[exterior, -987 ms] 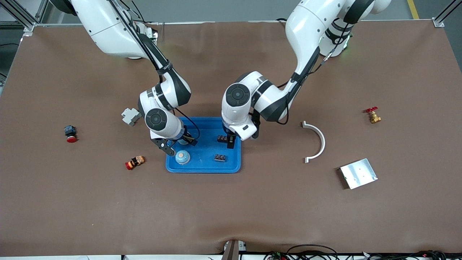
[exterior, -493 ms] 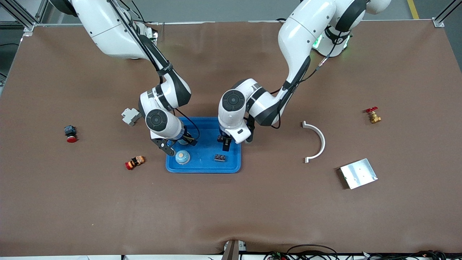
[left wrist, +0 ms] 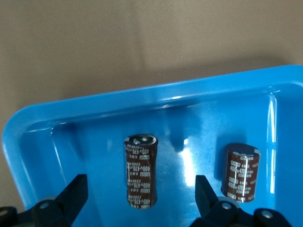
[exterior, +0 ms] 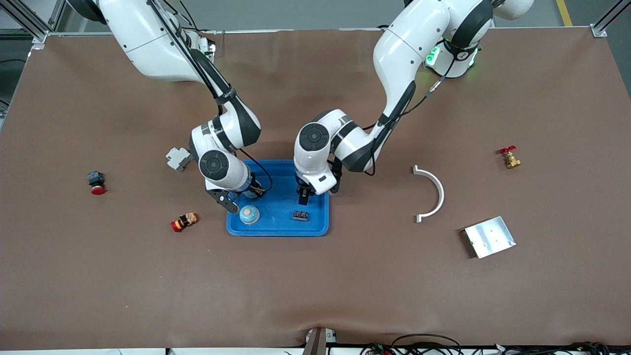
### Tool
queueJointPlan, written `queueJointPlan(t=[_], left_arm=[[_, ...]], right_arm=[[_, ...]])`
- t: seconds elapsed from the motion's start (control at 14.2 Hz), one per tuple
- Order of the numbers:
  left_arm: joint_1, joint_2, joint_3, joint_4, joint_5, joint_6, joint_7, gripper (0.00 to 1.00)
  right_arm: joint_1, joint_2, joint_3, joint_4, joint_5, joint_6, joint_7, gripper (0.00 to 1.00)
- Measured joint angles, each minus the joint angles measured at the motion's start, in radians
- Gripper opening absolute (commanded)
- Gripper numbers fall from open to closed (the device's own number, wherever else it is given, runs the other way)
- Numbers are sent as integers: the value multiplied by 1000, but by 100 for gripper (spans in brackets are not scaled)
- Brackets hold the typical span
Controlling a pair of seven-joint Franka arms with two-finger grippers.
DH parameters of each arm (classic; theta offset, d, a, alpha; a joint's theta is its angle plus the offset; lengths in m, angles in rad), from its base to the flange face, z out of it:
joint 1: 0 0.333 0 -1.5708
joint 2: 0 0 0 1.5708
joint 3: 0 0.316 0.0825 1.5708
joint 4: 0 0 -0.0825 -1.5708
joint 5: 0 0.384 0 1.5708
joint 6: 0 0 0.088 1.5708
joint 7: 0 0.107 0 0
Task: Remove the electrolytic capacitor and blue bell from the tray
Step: 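Close the right gripper on the bell while the left gripper grips the capacitor, then lift the bell with the right gripper while the left gripper lifts the capacitor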
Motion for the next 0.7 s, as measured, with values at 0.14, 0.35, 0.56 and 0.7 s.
queueJointPlan(t=[0.14,0.35,0.56,0.7], left_arm=[[-8,11,11,1,1,10,2,100],[-34,25,32,2,1,17,2,100],[-45,34,38,2,1,17,2,85],[-48,39,40,3,1,18,2,58]], right_arm=[[0,0,-2,6,0,-6,0,23],[0,-5,-2,50,-1,-87,-1,18],[-7,-35,-8,113,-1,-197,-44,14],[-21,-79,-32,124,-2,-289,-156,14]])
